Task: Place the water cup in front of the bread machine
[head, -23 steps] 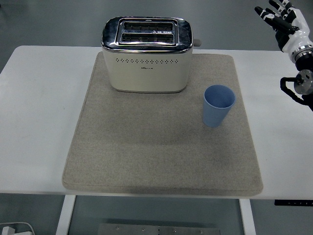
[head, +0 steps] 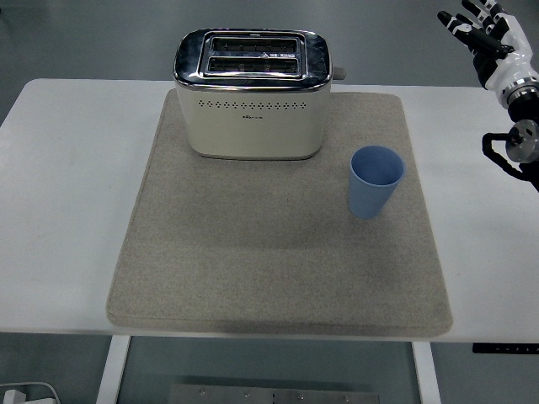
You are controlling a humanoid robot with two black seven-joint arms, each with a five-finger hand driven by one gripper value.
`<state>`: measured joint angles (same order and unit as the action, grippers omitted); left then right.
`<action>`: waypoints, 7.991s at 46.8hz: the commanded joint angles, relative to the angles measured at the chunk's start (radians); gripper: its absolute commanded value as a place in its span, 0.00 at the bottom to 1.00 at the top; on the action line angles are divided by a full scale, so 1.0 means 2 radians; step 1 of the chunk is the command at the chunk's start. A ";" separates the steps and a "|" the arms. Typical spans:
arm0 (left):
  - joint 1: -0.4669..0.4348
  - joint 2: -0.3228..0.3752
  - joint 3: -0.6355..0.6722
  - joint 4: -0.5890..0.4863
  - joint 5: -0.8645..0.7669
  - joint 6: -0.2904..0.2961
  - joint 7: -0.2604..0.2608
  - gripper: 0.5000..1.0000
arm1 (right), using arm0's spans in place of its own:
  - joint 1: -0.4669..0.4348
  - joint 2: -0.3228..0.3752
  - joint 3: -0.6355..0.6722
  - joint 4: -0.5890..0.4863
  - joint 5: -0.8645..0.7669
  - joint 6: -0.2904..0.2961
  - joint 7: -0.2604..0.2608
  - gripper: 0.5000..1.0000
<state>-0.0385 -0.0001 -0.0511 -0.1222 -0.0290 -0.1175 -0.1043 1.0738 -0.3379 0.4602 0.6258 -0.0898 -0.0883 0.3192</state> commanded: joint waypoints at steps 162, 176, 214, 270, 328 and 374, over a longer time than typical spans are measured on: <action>0.000 0.000 0.000 0.004 -0.001 0.000 0.000 1.00 | -0.199 -0.228 -0.061 0.330 -0.338 0.006 0.108 0.85; 0.000 0.000 0.000 0.004 -0.001 0.000 0.000 1.00 | -0.196 -0.202 -0.061 0.317 -0.334 0.005 0.095 0.85; 0.000 0.000 0.000 0.004 -0.001 0.000 0.000 1.00 | -0.192 -0.146 -0.061 0.285 -0.333 0.005 0.065 0.85; 0.000 0.000 0.000 0.004 -0.001 0.000 0.000 1.00 | -0.163 -0.111 -0.058 0.278 -0.333 -0.014 0.011 0.00; 0.000 0.000 0.000 0.004 -0.001 0.000 0.000 1.00 | -0.104 0.111 -0.064 0.206 -0.321 -0.042 -0.004 0.00; 0.000 0.000 0.000 0.004 -0.001 0.000 0.000 1.00 | -0.110 0.129 -0.079 0.179 -0.342 -0.041 0.006 0.84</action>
<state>-0.0383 0.0000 -0.0506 -0.1135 -0.0305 -0.1181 -0.1043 0.8537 -0.0782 0.3021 0.9832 -0.7732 -0.1703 0.3314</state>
